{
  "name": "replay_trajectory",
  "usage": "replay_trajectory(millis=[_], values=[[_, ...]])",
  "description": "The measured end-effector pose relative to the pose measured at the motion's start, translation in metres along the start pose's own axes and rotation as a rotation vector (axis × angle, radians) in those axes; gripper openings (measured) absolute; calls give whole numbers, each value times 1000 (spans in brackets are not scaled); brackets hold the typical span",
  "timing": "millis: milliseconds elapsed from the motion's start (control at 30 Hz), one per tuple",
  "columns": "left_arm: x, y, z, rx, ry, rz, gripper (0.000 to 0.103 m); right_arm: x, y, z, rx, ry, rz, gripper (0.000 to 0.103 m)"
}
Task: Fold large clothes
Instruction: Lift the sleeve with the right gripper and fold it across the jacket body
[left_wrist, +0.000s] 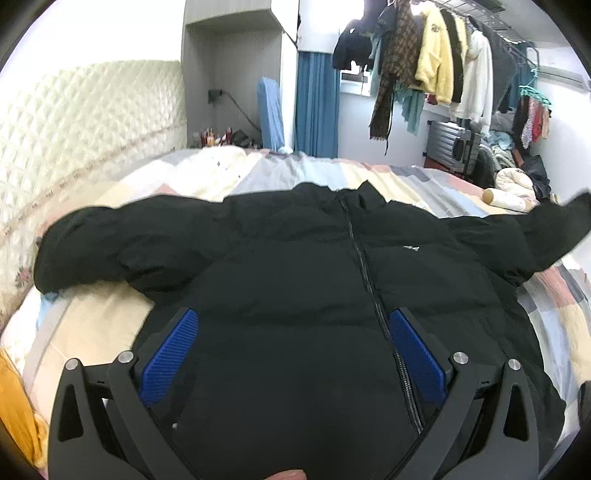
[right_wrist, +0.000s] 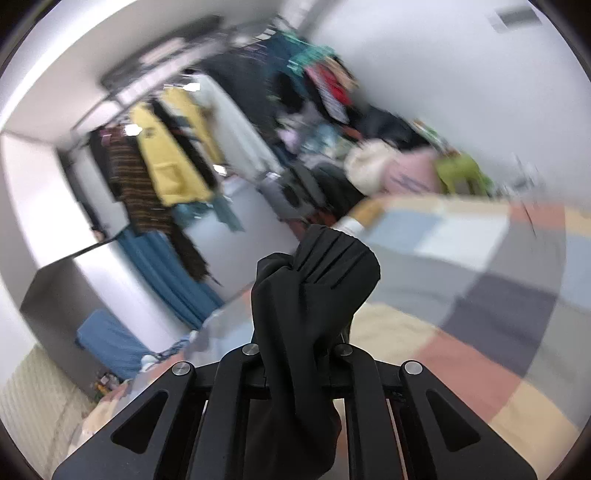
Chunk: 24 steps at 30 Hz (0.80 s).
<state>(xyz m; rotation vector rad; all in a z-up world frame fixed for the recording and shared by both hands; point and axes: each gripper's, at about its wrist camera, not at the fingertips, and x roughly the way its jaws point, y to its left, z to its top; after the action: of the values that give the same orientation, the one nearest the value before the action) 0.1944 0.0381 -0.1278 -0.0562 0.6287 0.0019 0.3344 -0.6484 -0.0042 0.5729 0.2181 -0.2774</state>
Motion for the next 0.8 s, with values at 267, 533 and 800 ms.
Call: replay_trajectory(millis=[267, 533, 800], values=[[-26, 20, 1, 21, -73, 20, 103, -54, 181, 8, -210, -50, 181, 7], [-36, 43, 2, -22, -91, 2, 103, -87, 351, -54, -380, 20, 448, 8], [-45, 68, 3, -55, -132, 7, 103, -87, 456, -175, -503, 207, 648, 8]])
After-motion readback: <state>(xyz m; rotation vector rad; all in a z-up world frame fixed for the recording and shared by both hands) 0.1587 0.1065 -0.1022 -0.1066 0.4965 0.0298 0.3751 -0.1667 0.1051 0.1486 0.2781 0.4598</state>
